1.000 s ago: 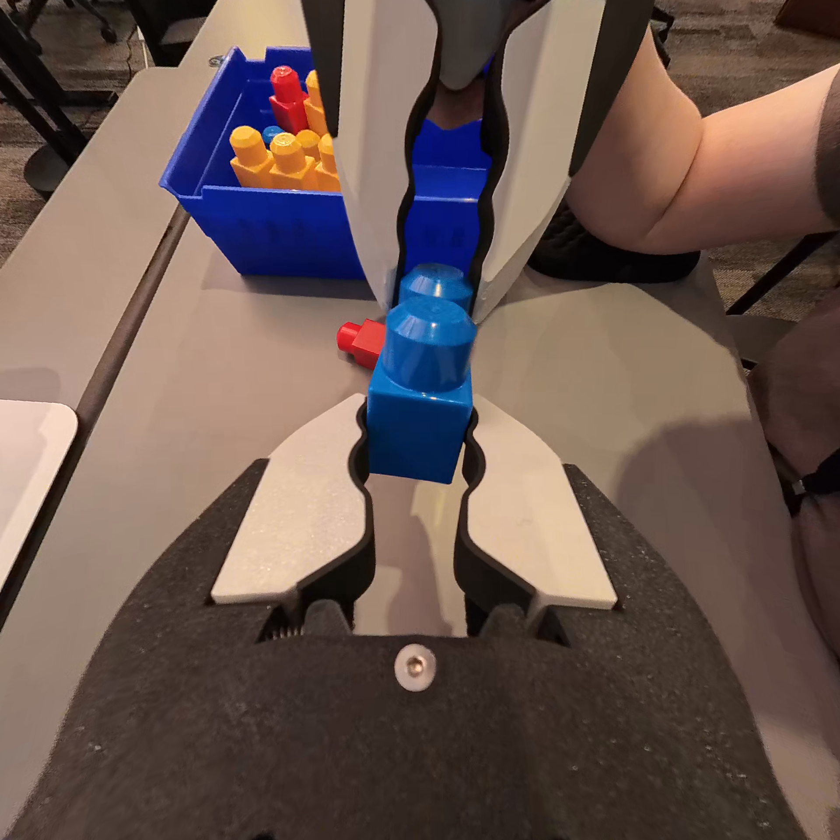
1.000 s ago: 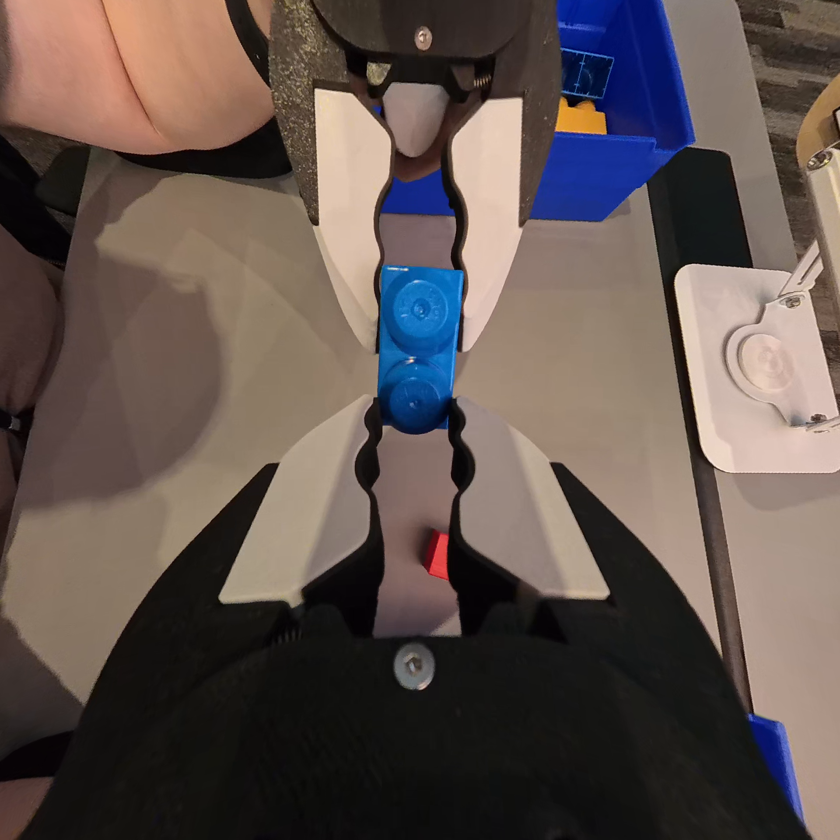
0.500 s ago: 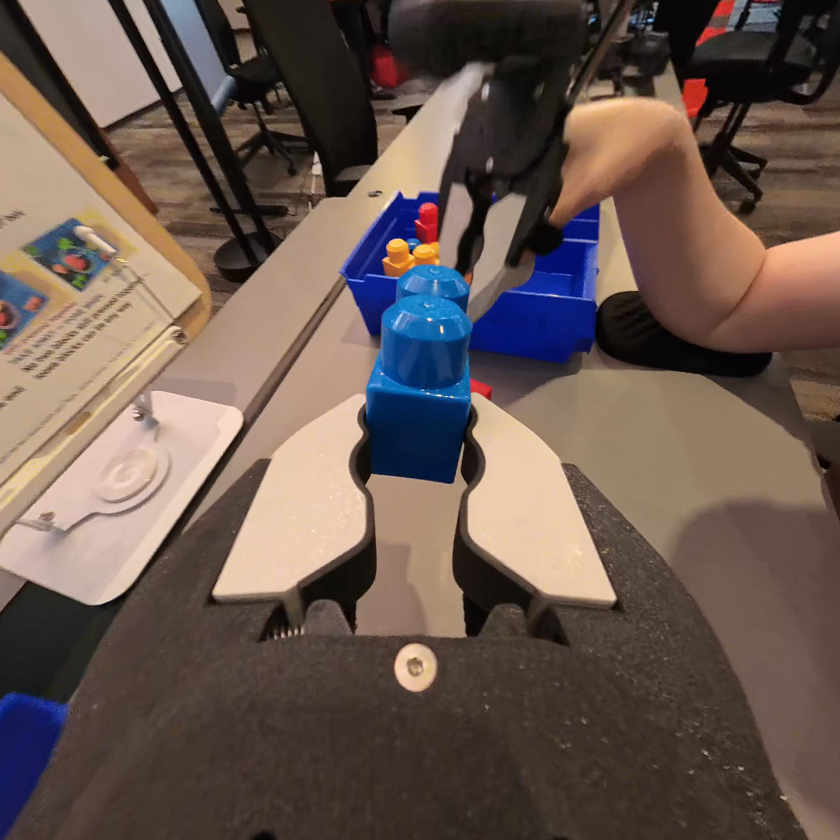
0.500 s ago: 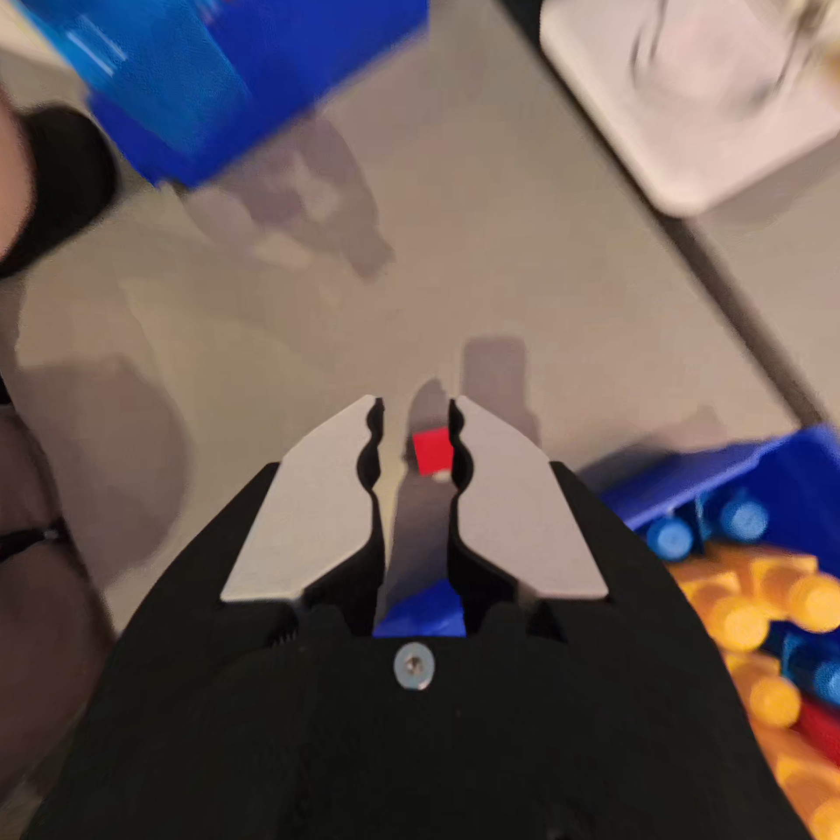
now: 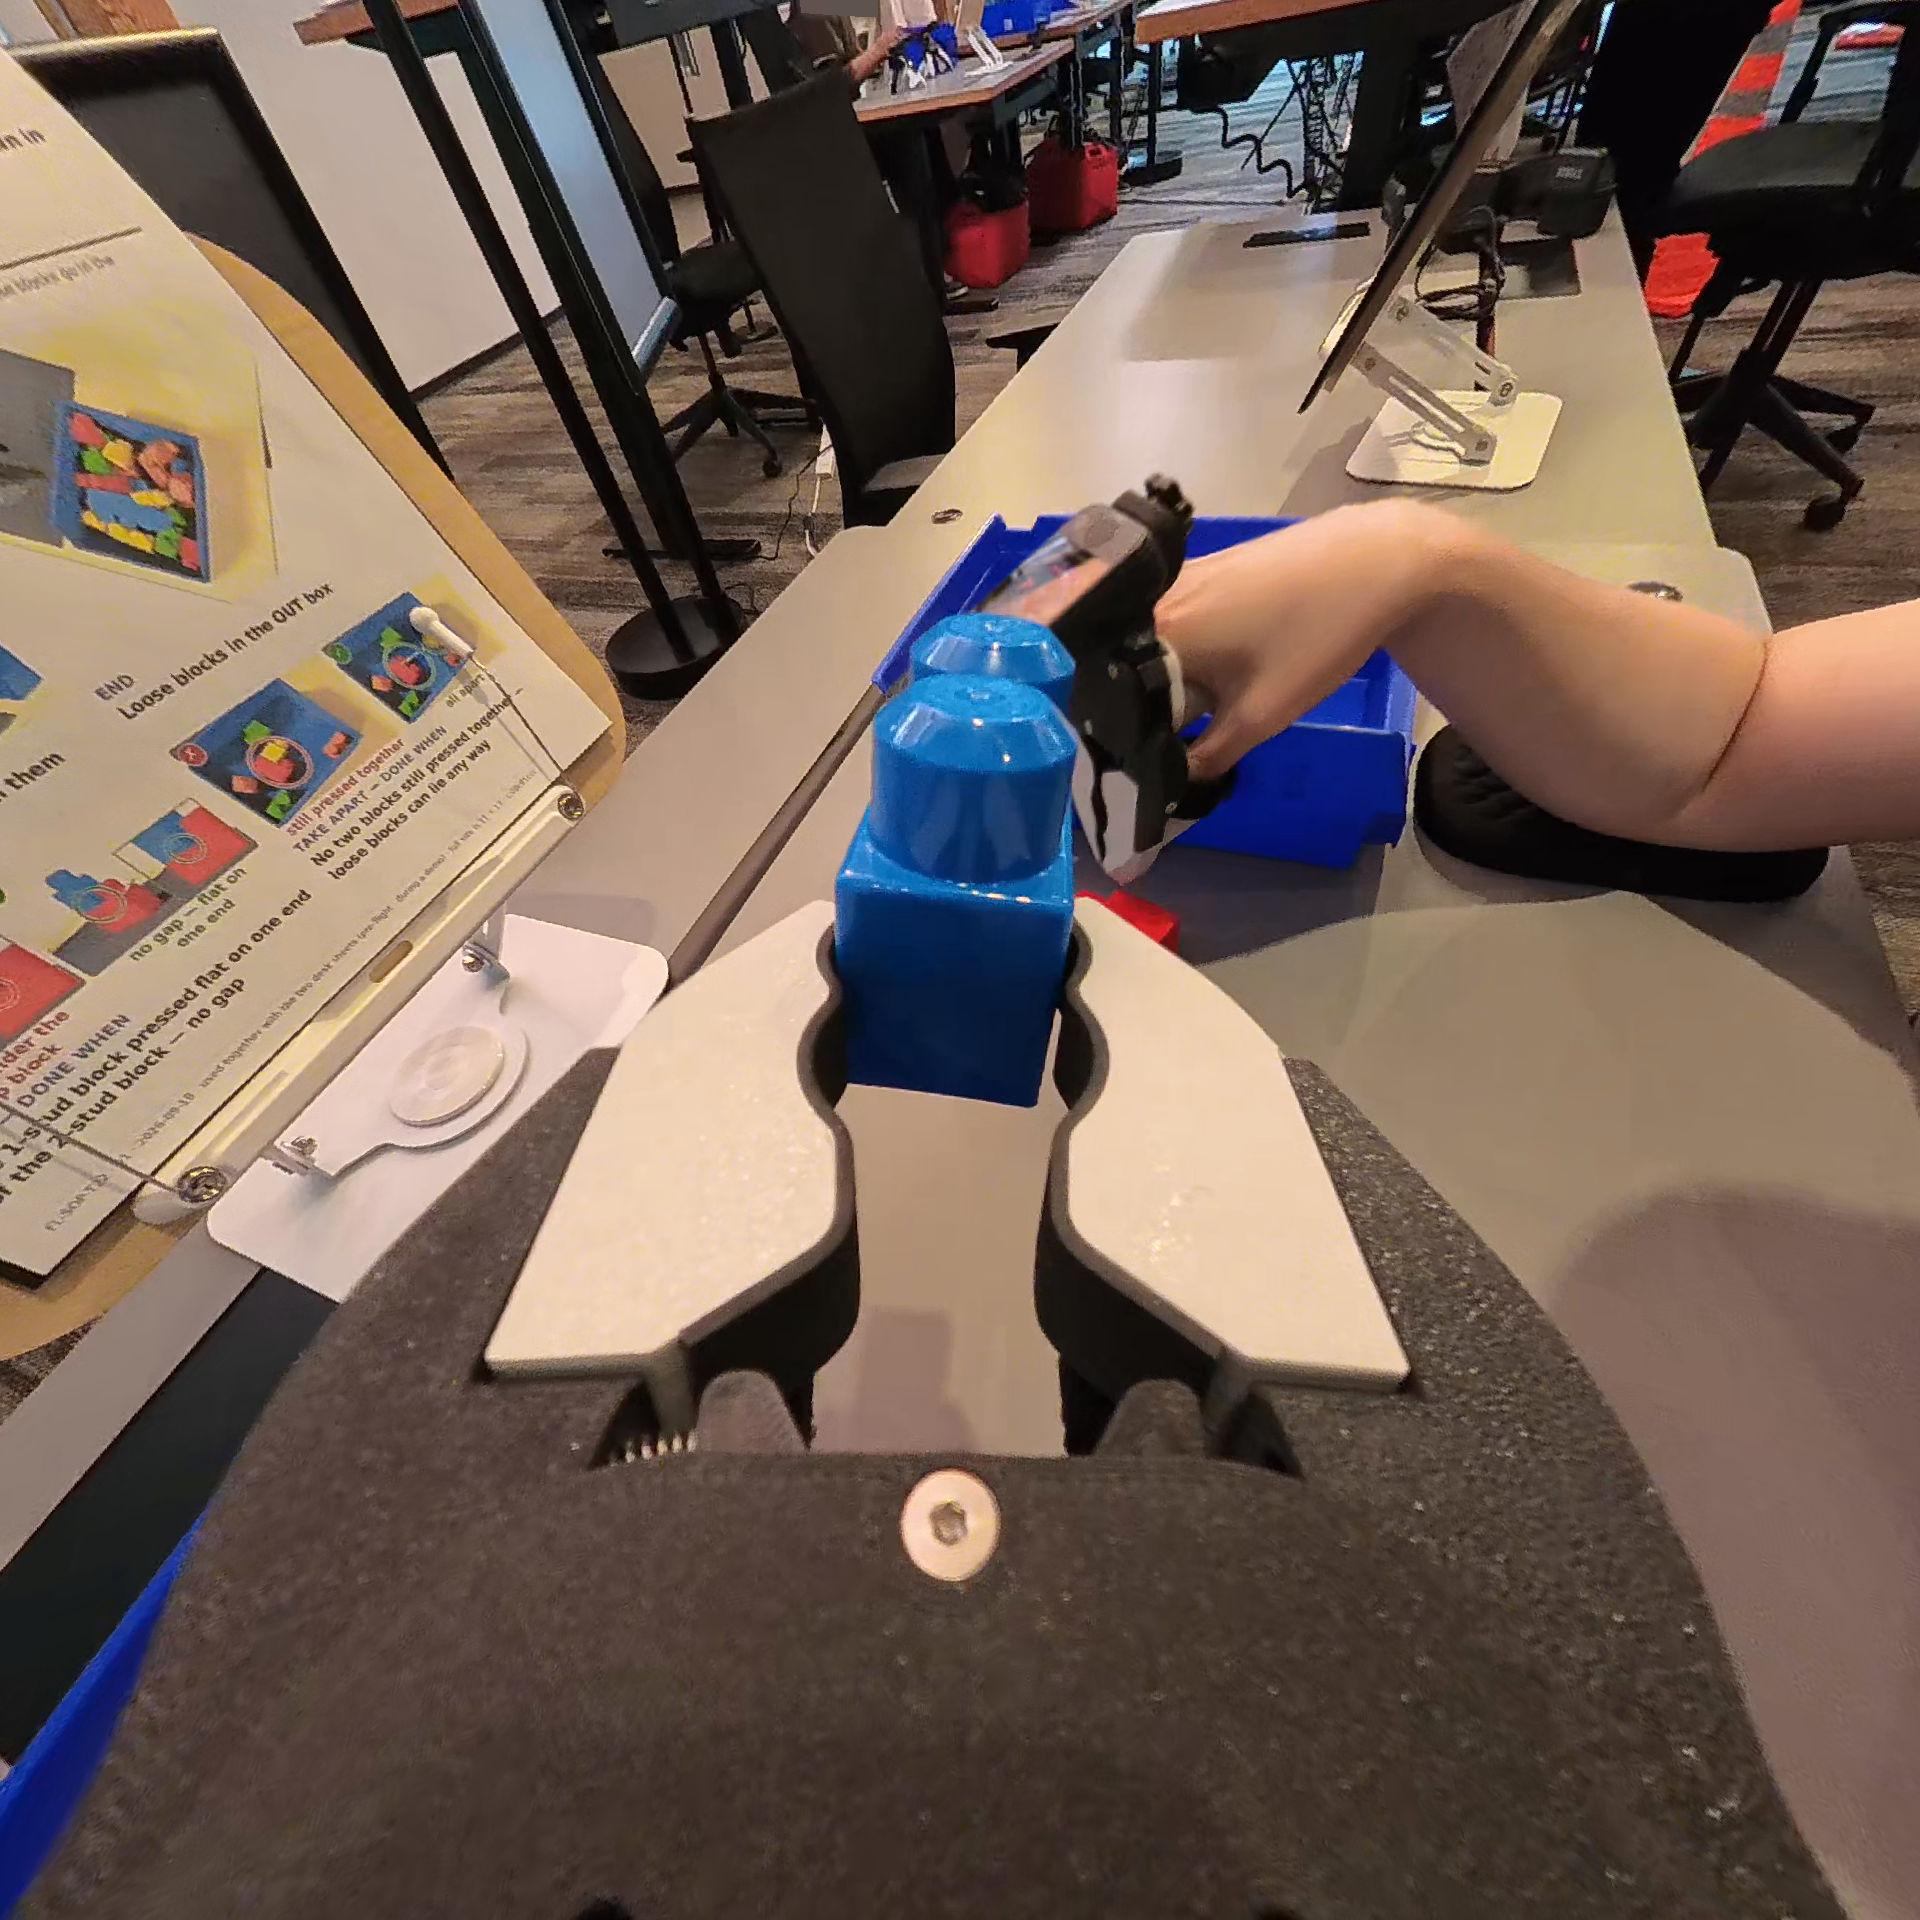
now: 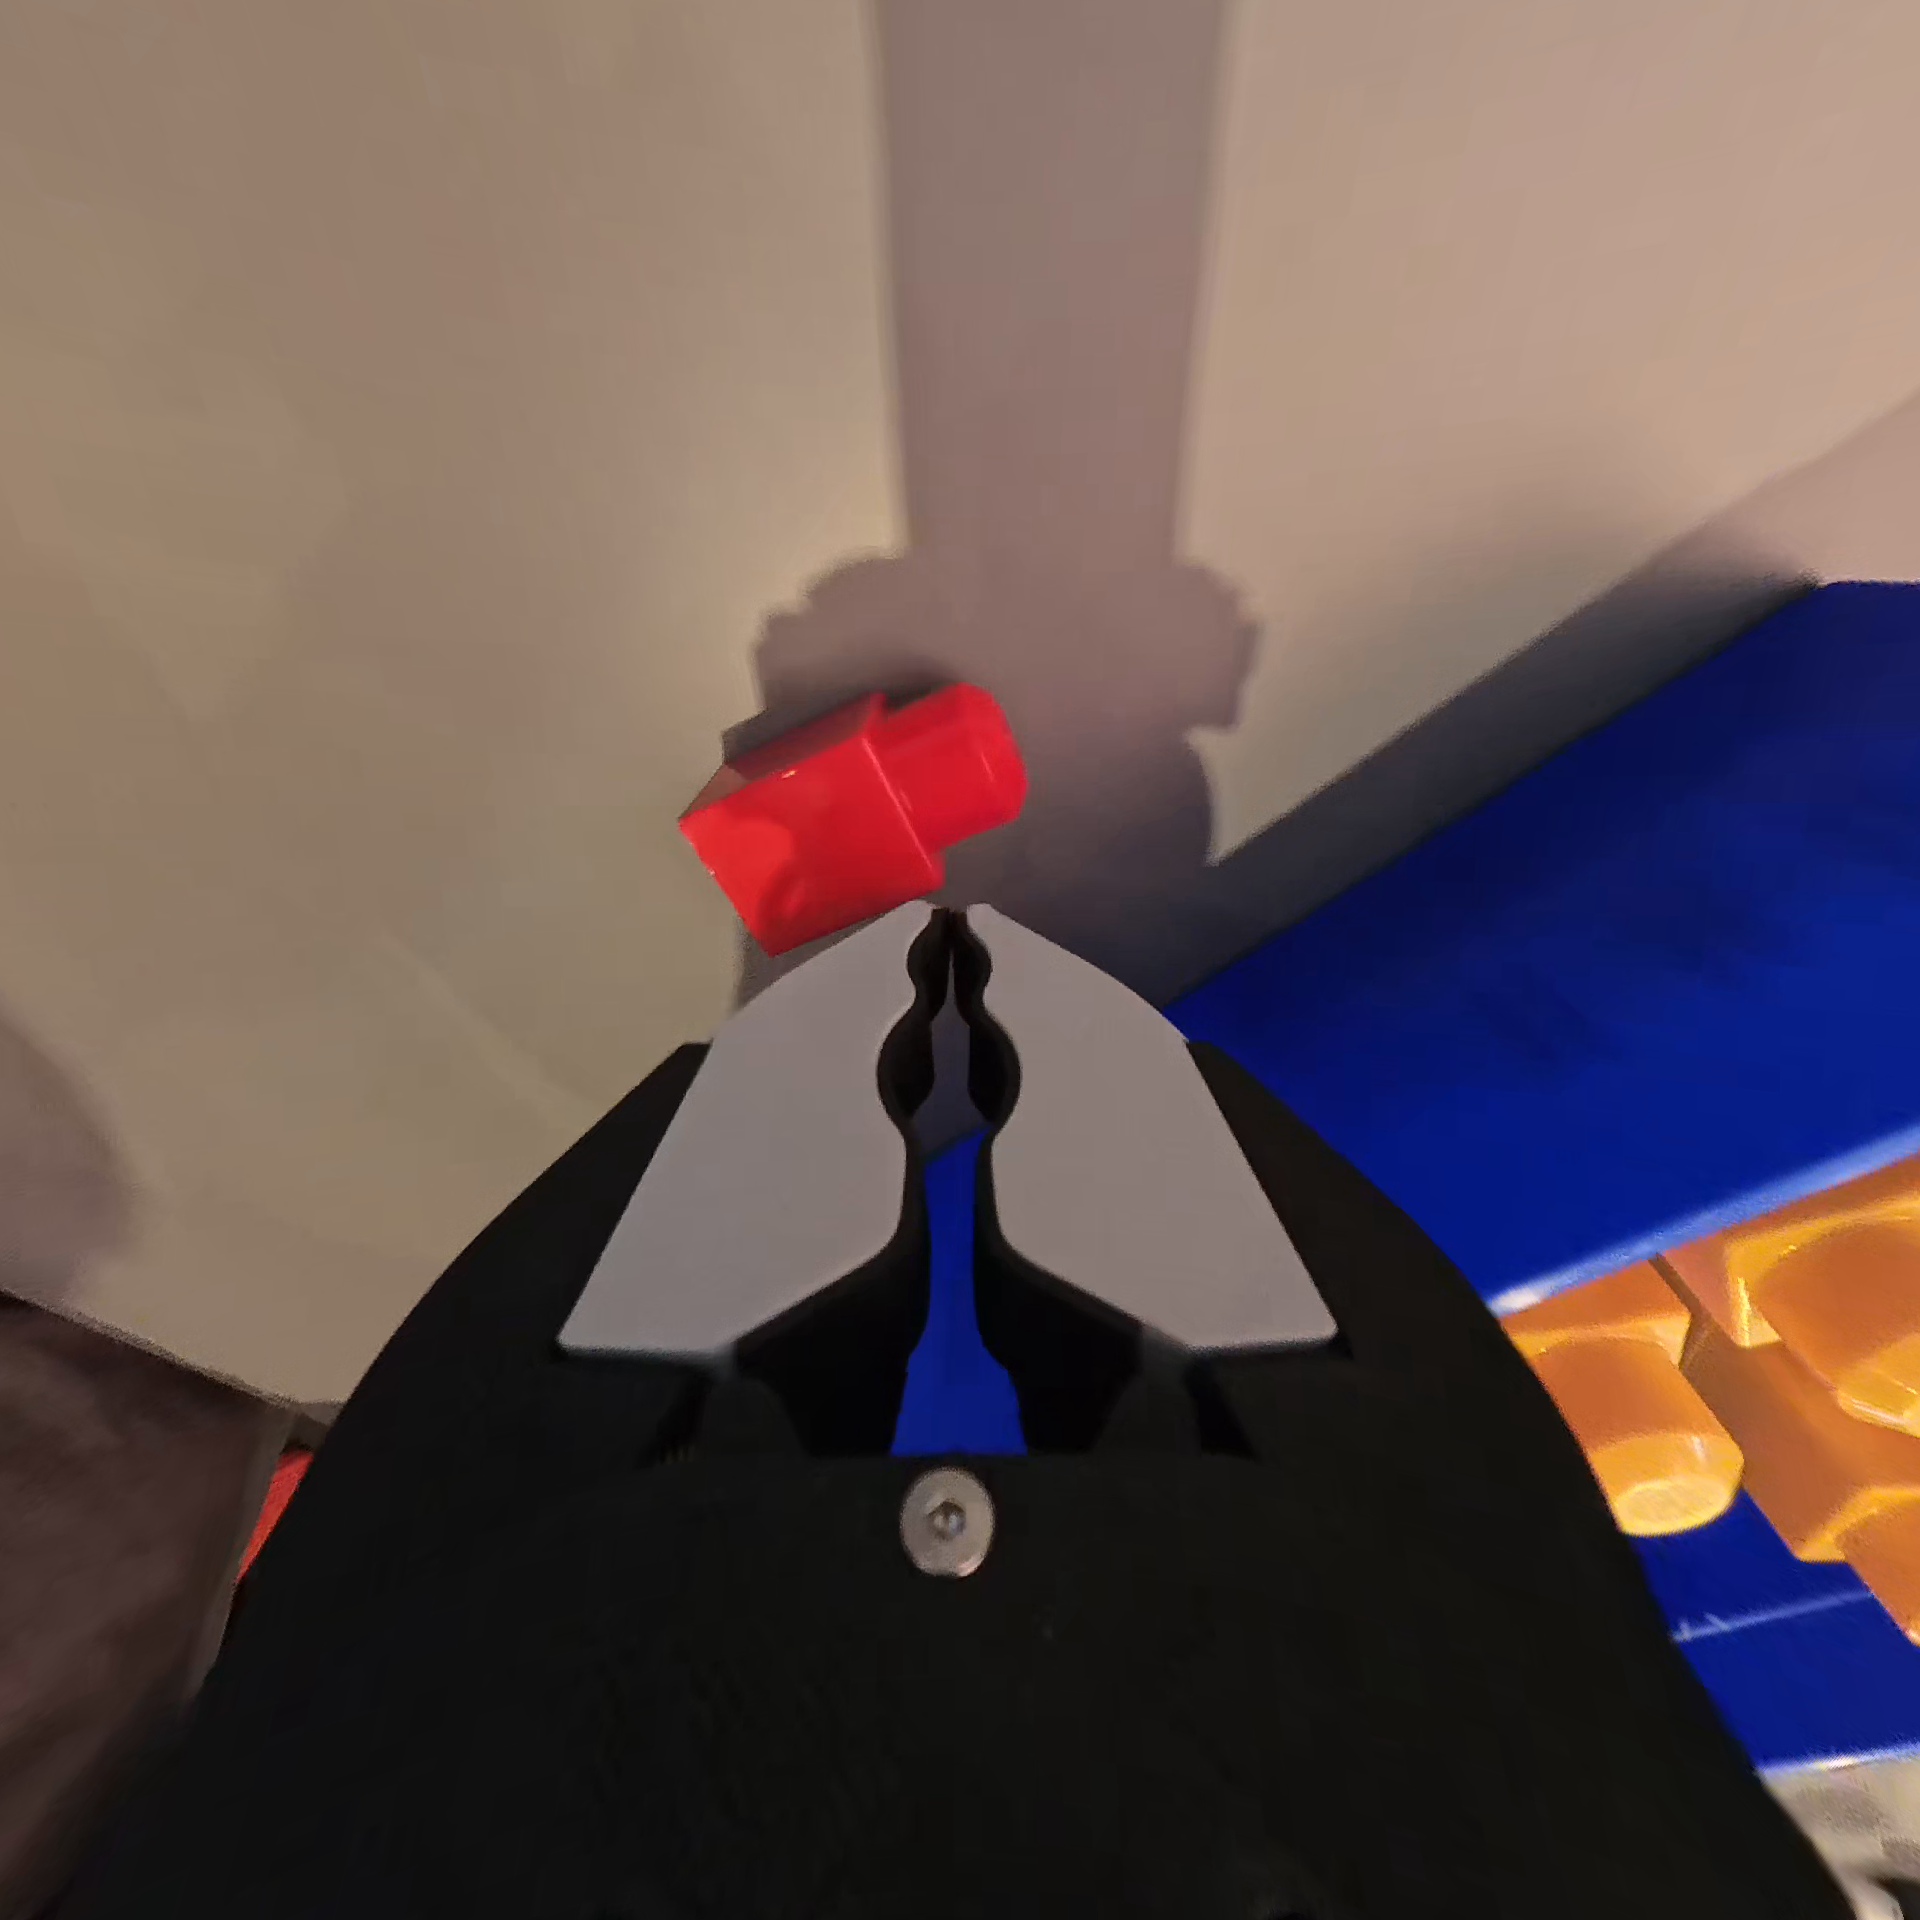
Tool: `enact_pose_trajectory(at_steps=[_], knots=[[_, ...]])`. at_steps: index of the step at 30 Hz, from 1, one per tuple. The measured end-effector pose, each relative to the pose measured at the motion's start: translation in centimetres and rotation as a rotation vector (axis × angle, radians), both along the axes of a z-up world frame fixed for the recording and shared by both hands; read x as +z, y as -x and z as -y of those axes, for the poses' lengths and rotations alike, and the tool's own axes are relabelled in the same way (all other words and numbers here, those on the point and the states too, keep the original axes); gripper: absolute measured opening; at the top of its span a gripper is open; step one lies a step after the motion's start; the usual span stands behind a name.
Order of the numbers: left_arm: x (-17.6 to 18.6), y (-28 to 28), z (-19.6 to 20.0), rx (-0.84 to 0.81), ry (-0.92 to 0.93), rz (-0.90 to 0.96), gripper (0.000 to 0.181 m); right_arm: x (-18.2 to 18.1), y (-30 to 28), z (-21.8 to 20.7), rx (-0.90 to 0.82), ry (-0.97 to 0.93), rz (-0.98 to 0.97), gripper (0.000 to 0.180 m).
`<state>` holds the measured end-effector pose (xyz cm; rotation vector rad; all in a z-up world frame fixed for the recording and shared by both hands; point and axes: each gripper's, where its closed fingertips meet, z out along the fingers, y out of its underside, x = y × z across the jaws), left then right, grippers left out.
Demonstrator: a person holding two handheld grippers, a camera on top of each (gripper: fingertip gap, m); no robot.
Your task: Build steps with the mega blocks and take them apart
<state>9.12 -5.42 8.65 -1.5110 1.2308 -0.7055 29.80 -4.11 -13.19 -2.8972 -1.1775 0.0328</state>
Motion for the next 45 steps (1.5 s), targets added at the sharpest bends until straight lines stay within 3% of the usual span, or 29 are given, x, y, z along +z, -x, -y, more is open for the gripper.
enact_pose_trajectory(at_steps=[9, 16, 19, 24, 28, 35, 45], knots=[[0.0, -0.4, 0.5, -0.016, -0.004, -0.007, 0.037, -1.8, -0.1, -1.5, -0.015, -0.037, 0.097, 0.002], [-0.6, -1.0, 0.7, -0.033, 0.004, -0.026, 0.037, -1.1, 4.4, -2.1, 0.108, -0.098, -0.075, 0.001], [-0.6, -1.1, 0.8, -0.038, 0.01, -0.023, 0.037, 0.4, 4.4, -3.2, 0.124, -0.202, -0.061, 0.001], [-0.4, -1.1, 1.1, -0.044, 0.007, -0.021, 0.037, 3.6, 6.1, -1.8, 0.391, -0.305, -0.142, 0.002], [-0.2, -1.0, 1.2, -0.047, 0.007, -0.014, 0.037, 4.2, 6.1, -1.0, 0.516, -0.315, -0.161, 0.022], [0.9, -0.1, 1.5, -0.03, -0.015, 0.003, 0.037, 0.9, 4.3, -0.5, 0.568, -0.194, -0.036, 0.048], [1.0, -0.3, 2.0, -0.046, -0.022, -0.005, 0.037, -1.9, 4.9, -0.6, 0.555, -0.149, 0.048, 0.049]])
